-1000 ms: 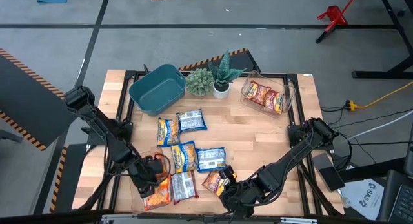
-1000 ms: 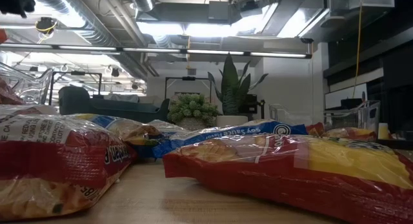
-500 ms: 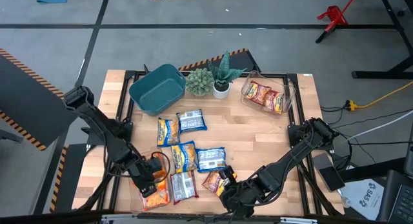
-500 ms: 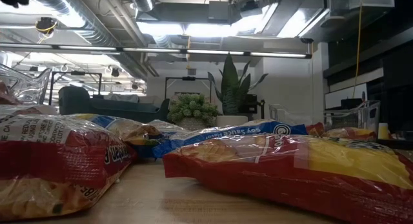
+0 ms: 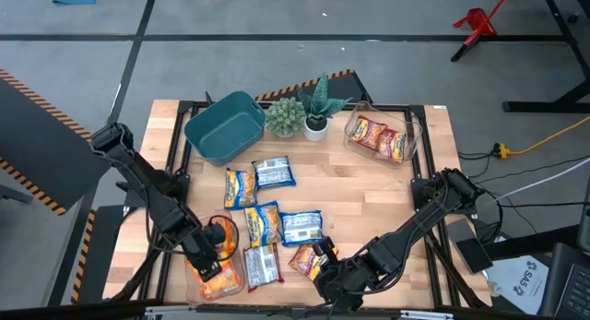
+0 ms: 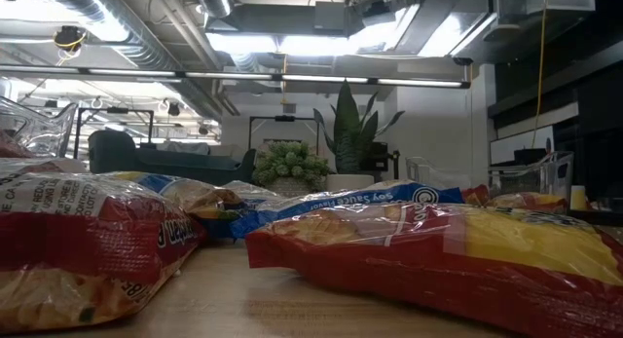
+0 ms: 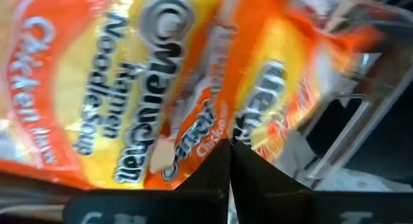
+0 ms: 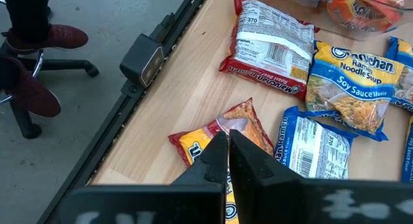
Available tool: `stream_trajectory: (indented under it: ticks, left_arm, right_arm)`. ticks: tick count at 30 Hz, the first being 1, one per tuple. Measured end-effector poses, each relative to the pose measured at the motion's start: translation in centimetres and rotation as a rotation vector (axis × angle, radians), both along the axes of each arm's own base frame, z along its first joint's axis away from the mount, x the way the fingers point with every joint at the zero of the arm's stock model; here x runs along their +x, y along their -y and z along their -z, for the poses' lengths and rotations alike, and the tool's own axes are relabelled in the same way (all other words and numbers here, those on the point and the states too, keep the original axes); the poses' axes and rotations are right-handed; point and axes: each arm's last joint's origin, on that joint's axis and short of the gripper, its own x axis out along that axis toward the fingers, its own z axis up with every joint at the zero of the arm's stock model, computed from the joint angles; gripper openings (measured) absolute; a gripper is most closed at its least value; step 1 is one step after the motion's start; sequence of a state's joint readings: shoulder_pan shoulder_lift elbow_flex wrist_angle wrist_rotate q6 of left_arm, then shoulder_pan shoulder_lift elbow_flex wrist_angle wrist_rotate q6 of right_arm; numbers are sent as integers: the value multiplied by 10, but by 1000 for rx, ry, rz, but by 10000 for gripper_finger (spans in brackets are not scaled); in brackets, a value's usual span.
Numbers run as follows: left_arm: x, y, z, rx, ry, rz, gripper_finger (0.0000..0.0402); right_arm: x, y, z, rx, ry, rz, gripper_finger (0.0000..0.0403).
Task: Sort Maruchan noodles
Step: Put the orange noodle pack into the bottom transparent bin
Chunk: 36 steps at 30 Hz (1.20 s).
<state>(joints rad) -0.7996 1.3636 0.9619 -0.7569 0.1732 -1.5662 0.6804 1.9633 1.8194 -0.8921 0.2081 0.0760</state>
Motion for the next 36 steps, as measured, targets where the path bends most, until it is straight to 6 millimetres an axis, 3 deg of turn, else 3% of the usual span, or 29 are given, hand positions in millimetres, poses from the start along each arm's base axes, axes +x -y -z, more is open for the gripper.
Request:
stream_trajectory:
  ticks: [6, 14, 27, 36]
  left_arm:
    - [2, -2, 0, -1, -3, -6, 1]
    - [13, 9, -7, -28, 246, 65, 36]
    - [6, 8, -3, 29, 187, 50, 81]
    - [2, 18, -15, -85, 162, 54, 79]
  right_arm:
    - [-1, -1, 0, 34, -24, 0, 3]
    - [-2, 0, 1, 26, -41, -6, 3]
    - [-2, 0, 1, 17, -42, -3, 3]
    - [-2, 0, 1, 10, -40, -15, 3]
